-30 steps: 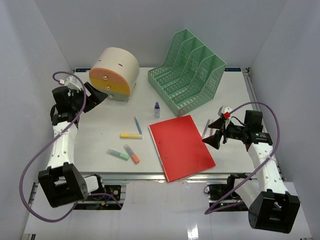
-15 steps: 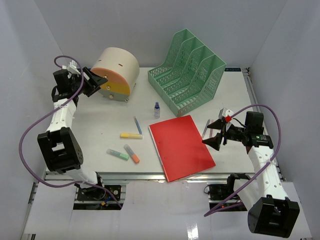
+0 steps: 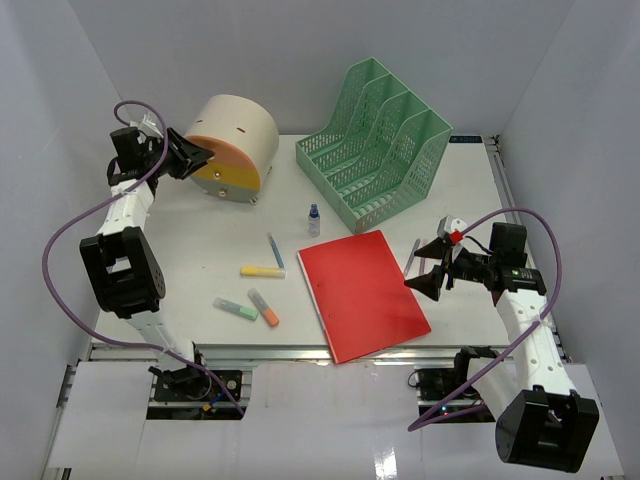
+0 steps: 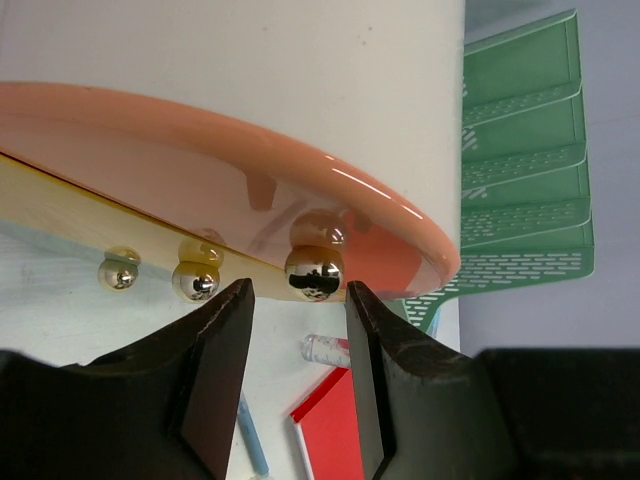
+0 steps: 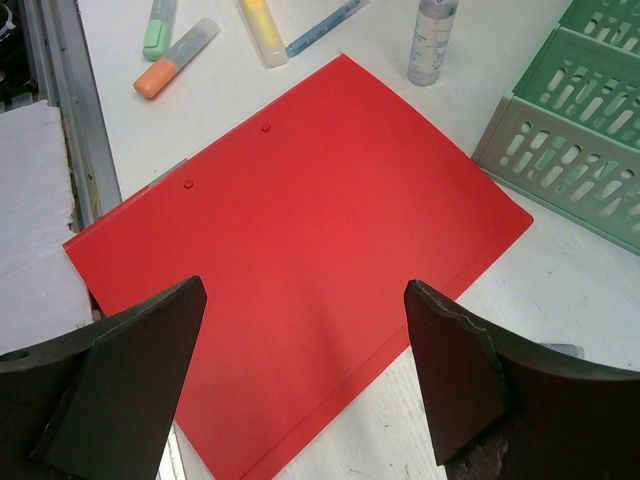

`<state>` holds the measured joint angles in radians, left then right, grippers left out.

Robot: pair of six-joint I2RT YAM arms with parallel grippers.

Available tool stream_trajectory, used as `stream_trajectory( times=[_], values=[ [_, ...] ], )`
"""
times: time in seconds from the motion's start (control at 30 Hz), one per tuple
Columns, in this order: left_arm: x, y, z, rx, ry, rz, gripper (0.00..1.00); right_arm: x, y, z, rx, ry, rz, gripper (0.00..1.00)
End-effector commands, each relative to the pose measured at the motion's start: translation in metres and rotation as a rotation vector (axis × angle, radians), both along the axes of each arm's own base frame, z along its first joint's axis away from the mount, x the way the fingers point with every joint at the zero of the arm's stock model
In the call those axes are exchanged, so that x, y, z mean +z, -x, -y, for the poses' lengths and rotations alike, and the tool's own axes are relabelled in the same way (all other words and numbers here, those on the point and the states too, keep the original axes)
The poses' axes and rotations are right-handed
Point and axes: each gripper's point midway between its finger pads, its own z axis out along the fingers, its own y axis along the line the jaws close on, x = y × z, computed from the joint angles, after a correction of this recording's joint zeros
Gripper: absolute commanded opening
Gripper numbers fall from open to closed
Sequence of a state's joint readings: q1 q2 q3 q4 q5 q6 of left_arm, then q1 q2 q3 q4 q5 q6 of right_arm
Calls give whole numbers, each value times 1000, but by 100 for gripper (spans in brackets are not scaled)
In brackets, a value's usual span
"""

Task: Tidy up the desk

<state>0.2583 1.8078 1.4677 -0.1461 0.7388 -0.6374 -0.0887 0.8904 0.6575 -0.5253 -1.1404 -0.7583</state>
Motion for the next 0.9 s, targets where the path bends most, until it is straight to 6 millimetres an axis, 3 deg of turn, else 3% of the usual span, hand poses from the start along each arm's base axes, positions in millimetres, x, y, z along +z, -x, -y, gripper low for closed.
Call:
stream_trajectory(
  times=[0.0,0.27,0.53,0.7,0.77,0.8,0.87],
  values=[
    [18,-4,5,-44,15,47,52,2,1,-1,16,-18,4,87],
    [11,-14,11,-56,28,31,49,0,1,-1,15,-18,-7,87],
    [8,-15,12,-58,36,16,27,0,1,-1,14,-19,-7,87],
    [11,2,14,-50,9,25,17,1,1,-1,15,-19,-3,87],
    [22,15,13,-33,-19,52,15,1,2,-1,17,-22,-2,87],
    [13,18,14,-33,-13,31,15,1,2,-1,16,-22,-2,87],
    [22,33,12,-10,-40,57,15,1,3,-1,16,-24,-6,87]
  ],
)
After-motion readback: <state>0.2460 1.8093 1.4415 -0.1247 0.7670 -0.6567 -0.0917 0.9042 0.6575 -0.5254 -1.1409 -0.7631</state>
